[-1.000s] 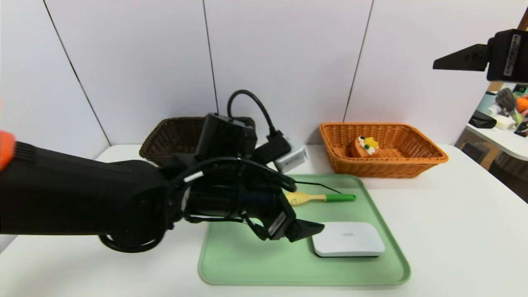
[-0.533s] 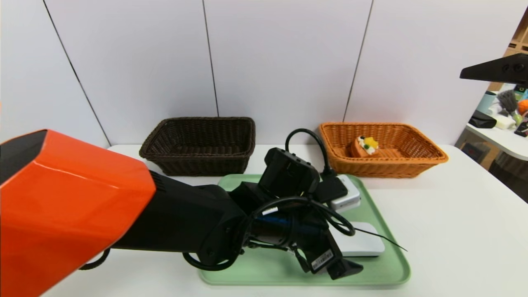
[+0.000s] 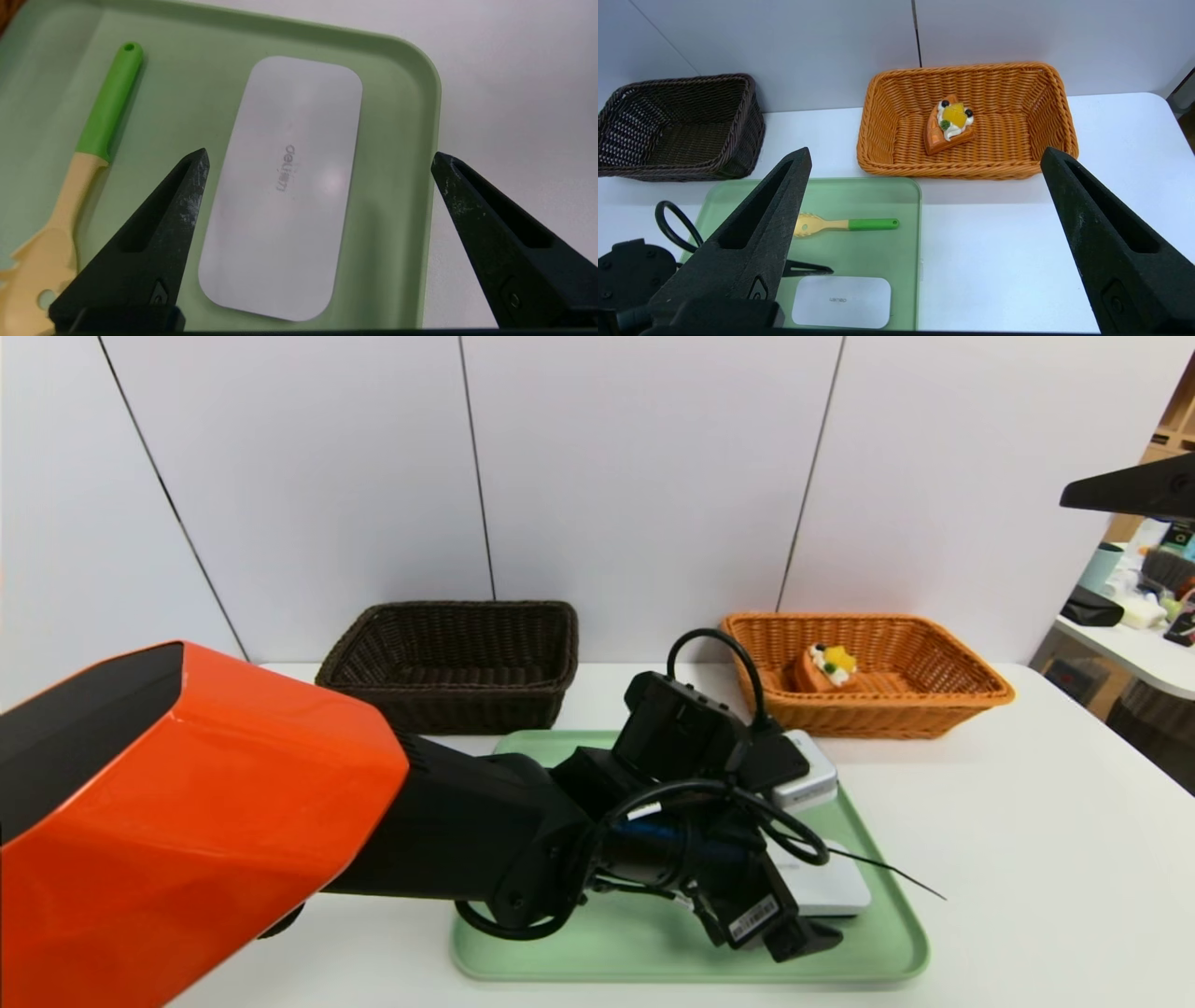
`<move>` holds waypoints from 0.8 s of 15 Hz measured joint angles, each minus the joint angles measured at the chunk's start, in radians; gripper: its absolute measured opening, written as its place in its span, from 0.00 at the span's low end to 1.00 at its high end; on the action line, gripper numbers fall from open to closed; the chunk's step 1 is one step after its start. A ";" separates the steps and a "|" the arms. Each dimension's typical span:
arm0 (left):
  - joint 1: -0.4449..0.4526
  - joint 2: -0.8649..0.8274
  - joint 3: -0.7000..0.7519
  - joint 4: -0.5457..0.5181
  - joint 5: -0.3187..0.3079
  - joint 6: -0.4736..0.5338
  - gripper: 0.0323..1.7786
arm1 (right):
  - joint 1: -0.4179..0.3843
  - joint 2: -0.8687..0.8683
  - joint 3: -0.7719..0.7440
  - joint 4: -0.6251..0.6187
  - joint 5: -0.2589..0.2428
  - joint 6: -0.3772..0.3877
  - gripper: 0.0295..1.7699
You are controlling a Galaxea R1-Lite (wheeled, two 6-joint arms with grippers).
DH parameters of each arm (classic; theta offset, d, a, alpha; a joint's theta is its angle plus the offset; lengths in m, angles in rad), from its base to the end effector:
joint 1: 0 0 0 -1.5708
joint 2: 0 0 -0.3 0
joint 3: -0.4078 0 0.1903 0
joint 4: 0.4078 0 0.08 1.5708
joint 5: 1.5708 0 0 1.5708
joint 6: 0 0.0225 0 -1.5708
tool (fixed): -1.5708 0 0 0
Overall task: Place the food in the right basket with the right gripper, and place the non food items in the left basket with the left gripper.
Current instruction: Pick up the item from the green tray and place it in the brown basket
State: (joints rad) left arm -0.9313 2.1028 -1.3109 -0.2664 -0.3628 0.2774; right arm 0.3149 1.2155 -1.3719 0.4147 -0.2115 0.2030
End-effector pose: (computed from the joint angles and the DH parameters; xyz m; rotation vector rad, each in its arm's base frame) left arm 0.2419 -0.3386 0.1365 0.3900 0.3633 -1.3338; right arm 0.1489 0.0435 0.3570 0.1345 0.2588 0.0771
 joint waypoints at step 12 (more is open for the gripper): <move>0.013 0.091 -0.059 0.037 -0.014 -0.017 0.95 | 0.004 -0.031 0.017 0.000 0.001 0.003 0.96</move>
State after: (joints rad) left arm -0.9187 2.1943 -1.3696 -0.2298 -0.3770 0.2602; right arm 0.3185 1.1849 -1.3551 0.4151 -0.2100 0.2057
